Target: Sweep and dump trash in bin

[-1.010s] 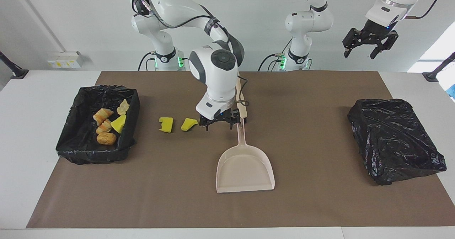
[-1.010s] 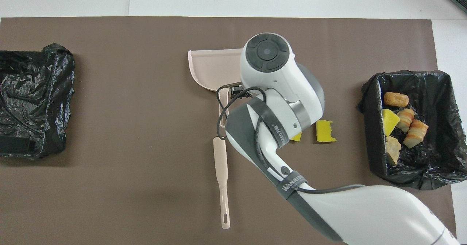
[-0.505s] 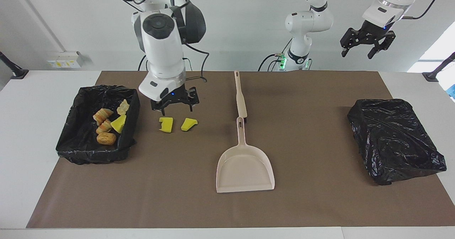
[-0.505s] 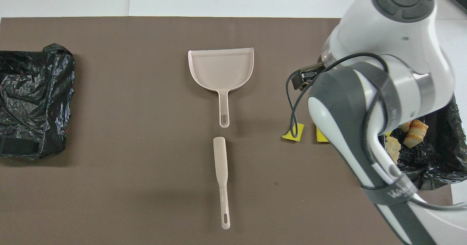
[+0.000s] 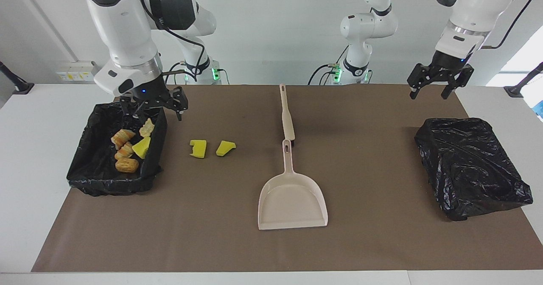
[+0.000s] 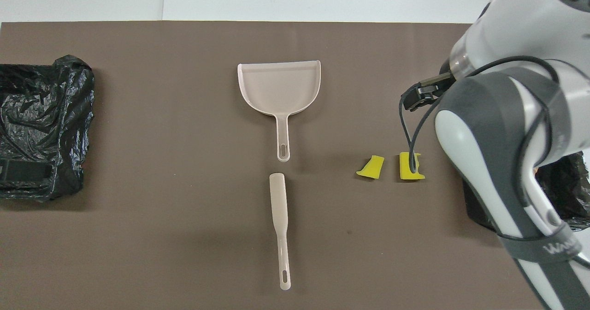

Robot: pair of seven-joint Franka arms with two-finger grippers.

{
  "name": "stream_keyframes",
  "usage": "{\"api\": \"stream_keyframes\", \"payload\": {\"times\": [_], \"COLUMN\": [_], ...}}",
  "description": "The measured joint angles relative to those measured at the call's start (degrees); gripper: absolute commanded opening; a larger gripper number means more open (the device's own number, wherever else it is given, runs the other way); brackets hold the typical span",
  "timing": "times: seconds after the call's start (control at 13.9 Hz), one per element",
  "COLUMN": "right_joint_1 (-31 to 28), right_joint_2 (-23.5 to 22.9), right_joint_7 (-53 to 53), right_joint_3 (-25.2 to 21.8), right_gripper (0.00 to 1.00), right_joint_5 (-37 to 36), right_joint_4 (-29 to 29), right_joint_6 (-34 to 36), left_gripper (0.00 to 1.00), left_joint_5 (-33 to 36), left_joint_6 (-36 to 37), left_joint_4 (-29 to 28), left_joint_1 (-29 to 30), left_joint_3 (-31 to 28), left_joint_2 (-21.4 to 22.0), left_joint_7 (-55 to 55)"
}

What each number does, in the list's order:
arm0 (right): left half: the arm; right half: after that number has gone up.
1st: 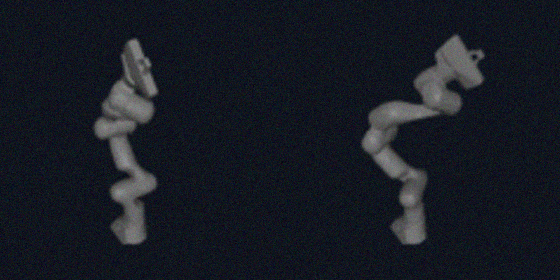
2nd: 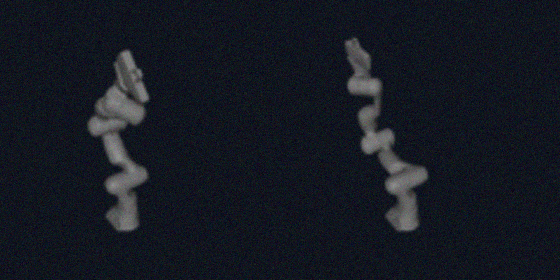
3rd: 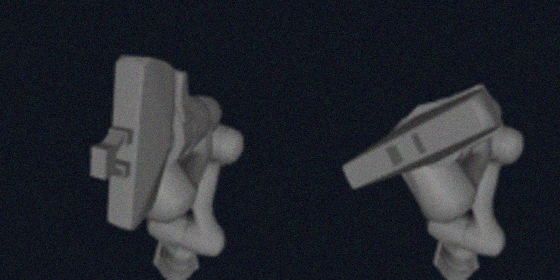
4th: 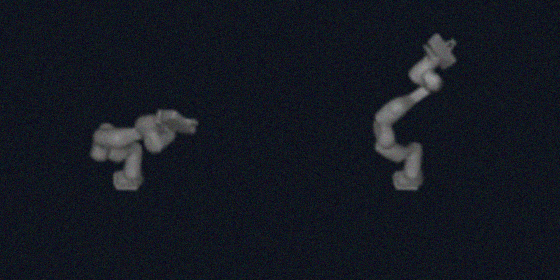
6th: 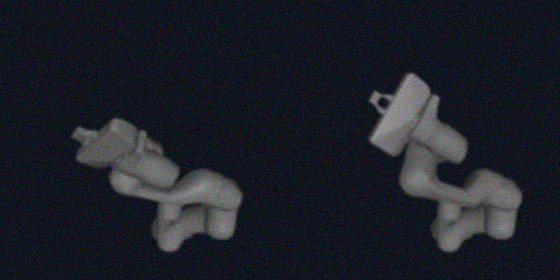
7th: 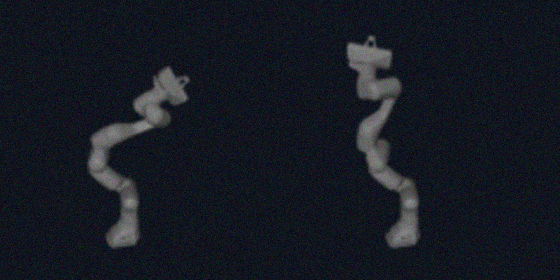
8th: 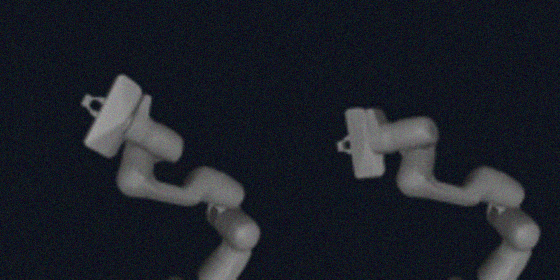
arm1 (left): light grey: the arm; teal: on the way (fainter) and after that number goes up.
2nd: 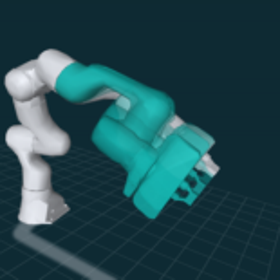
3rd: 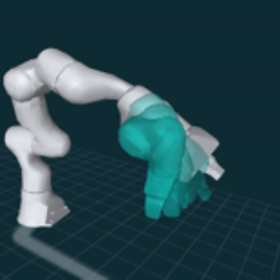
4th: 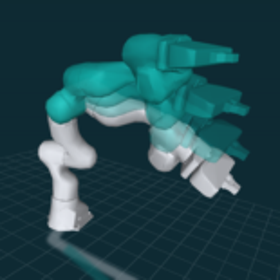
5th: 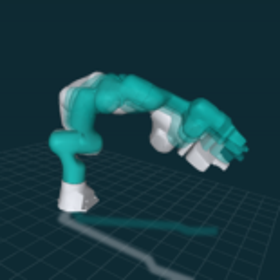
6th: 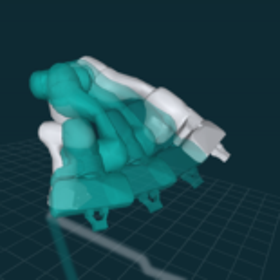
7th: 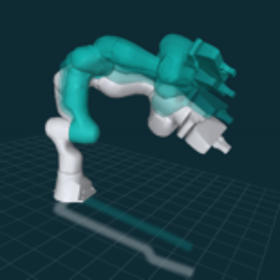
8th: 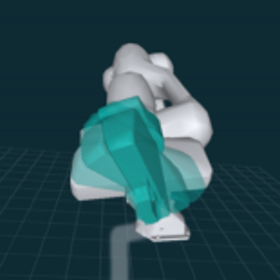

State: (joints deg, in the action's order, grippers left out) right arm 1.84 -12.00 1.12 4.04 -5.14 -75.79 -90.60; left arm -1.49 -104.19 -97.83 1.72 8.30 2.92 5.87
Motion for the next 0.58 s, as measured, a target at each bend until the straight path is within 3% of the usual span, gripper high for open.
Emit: {"api": "stream_keyframes", "payload": {"times": [0.36,0.58], "right_joint_1": [-0.4,-0.7], "right_joint_2": [3.4,8.3], "right_joint_7": [0.0,-0.9], "right_joint_3": [-5.5,-6.2], "right_gripper": [1.00,1.00], "right_joint_5": [0.3,2.1], "right_joint_4": [-0.2,-3.4], "right_joint_6": [4.0,6.6], "left_gripper": [1.00,1.00], "left_joint_5": [0.0,0.0], "left_joint_6": [-2.5,-4.1], "left_joint_4": [4.7,4.9], "left_joint_1": [-1.7,-8.6], "left_joint_3": [6.6,7.0], "left_joint_2": [-8.7,-12.8], "left_joint_7": [4.6,5.2]}}
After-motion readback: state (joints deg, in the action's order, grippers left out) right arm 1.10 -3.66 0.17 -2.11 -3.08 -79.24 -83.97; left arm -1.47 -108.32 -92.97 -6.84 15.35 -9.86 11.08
